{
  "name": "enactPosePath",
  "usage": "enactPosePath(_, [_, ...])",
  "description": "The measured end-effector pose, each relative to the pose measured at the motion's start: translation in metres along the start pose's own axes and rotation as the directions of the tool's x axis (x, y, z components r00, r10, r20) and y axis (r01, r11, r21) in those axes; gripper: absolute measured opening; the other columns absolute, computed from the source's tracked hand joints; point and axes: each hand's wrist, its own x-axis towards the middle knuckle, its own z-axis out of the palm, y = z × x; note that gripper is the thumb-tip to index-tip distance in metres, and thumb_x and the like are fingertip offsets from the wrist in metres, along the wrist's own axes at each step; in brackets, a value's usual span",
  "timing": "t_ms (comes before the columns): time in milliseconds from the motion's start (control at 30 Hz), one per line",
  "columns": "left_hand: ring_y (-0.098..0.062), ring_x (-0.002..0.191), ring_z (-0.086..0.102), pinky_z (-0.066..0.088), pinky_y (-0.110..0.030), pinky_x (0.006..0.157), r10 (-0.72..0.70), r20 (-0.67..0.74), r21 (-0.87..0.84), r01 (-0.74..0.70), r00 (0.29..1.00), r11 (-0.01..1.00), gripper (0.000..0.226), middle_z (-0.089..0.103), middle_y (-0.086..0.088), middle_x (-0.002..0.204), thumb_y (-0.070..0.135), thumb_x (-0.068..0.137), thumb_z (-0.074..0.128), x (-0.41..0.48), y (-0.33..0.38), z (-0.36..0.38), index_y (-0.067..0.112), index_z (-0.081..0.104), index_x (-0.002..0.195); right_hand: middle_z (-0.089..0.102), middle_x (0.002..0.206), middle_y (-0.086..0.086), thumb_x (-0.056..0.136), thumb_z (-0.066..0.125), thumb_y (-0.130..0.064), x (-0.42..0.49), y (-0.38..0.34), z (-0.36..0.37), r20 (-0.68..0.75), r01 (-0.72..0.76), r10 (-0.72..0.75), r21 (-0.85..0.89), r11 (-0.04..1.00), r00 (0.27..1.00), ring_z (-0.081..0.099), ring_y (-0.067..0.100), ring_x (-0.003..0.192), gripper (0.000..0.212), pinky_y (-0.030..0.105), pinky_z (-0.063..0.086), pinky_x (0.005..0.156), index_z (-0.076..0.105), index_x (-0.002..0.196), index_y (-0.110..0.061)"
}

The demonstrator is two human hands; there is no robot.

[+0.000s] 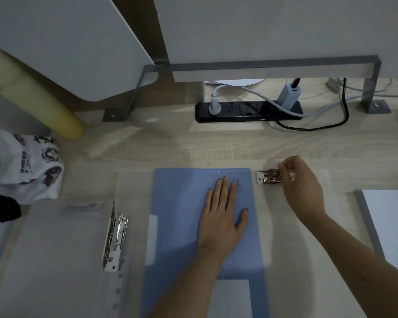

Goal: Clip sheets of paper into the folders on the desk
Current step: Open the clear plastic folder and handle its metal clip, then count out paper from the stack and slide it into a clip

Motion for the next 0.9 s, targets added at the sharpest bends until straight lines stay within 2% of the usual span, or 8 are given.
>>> enactPosePath(100, [-0.016,0.143,0.013,0.011,-0.036,0.114,0.01,-0.015,0.009,-0.01,1.0,1.0,0.061,0.026,-0.007,0.154,0.046,0.095,0.024,0.0,0.0,-0.001,0.011,0.028,0.145,0.064,0.102,0.013,0.091,0.048,-0.014,0.011,0.016,-0.013,-0.082,-0.154,0.168,0.159,0.975,0.982,0.058,0.03,0.099,0.013,0.031,0.038,0.075,0.055,0.099,-0.008])
enactPosePath(200, [-0.015,0.143,0.012,0.011,-0.036,0.114,0.008,0.032,0.01,-0.008,0.999,1.0,0.062,0.026,-0.007,0.154,0.046,0.094,0.026,0.0,0.002,-0.004,0.011,0.027,0.146,0.061,0.112,0.018,0.089,0.051,-0.011,0.015,0.04,-0.03,-0.074,-0.254,0.265,0.127,0.959,0.961,0.056,0.031,0.101,0.024,0.034,0.04,0.08,0.053,0.111,-0.005])
enactPosePath(333, [-0.017,0.142,0.014,0.006,-0.034,0.116,0.011,0.093,0.02,-0.013,0.996,1.0,0.063,0.028,-0.009,0.153,0.047,0.096,0.012,0.002,0.001,-0.007,0.009,0.026,0.145,0.056,0.119,0.015,0.089,0.048,-0.012,0.01,0.063,-0.058,-0.009,-0.234,0.236,0.071,0.97,0.972,0.052,0.019,0.09,0.024,0.032,0.042,0.079,0.057,0.112,-0.008])
enactPosePath(467, [-0.022,0.138,0.025,0.007,-0.034,0.115,-0.036,0.143,-0.007,0.037,0.989,0.999,0.061,0.04,-0.012,0.147,0.045,0.097,0.013,0.004,0.008,-0.013,0.008,0.032,0.141,0.057,0.116,0.013,0.09,0.05,-0.014,-0.01,0.094,-0.1,0.135,-0.23,0.227,0.002,0.973,0.964,0.056,0.02,0.092,0.02,0.032,0.042,0.077,0.063,0.106,-0.011])
enactPosePath(567, [-0.02,0.146,0.014,0.0,-0.03,0.117,-0.125,0.165,-0.091,0.142,0.978,0.986,0.065,0.014,-0.009,0.157,0.044,0.093,0.019,0.002,0.029,-0.026,0.007,0.018,0.147,0.058,0.114,0.016,0.09,0.051,-0.012,-0.037,0.125,-0.136,0.164,-0.247,0.248,-0.026,0.969,0.955,0.055,0.02,0.091,0.018,0.029,0.038,0.078,0.063,0.104,-0.01])
enactPosePath(633, [-0.017,0.147,0.005,0.002,-0.026,0.116,-0.191,0.248,-0.297,0.262,0.95,0.918,0.06,0.005,-0.005,0.159,0.031,0.097,0.034,-0.005,0.056,-0.035,0.009,0.012,0.148,0.058,0.115,0.017,0.09,0.05,-0.01,-0.057,0.144,-0.16,0.146,-0.286,0.287,-0.031,0.958,0.947,0.057,0.024,0.095,0.019,0.03,0.037,0.079,0.063,0.105,-0.009])
enactPosePath(733, [-0.015,0.141,0.024,0.014,-0.019,0.112,-0.242,0.214,-0.553,0.322,0.946,0.769,0.05,0.028,-0.005,0.152,0.016,0.095,0.045,-0.02,0.113,-0.046,0.011,0.031,0.143,0.06,0.117,0.014,0.091,0.048,-0.008,-0.082,0.164,-0.185,0.151,-0.33,0.326,0.003,0.944,0.933,0.057,0.029,0.104,0.021,0.032,0.037,0.081,0.062,0.107,-0.01])
enactPosePath(900, [0.0,0.124,0.038,0.026,-0.005,0.096,-0.106,0.445,-0.743,0.432,0.889,0.511,0.036,0.044,0.005,0.139,0.014,0.094,0.047,-0.042,0.206,-0.034,0.021,0.05,0.129,0.061,0.119,0.01,0.091,0.05,-0.009,-0.104,0.181,-0.194,0.224,-0.282,0.259,0.079,0.956,0.939,0.057,0.027,0.11,0.022,0.032,0.041,0.09,0.06,0.11,-0.014])
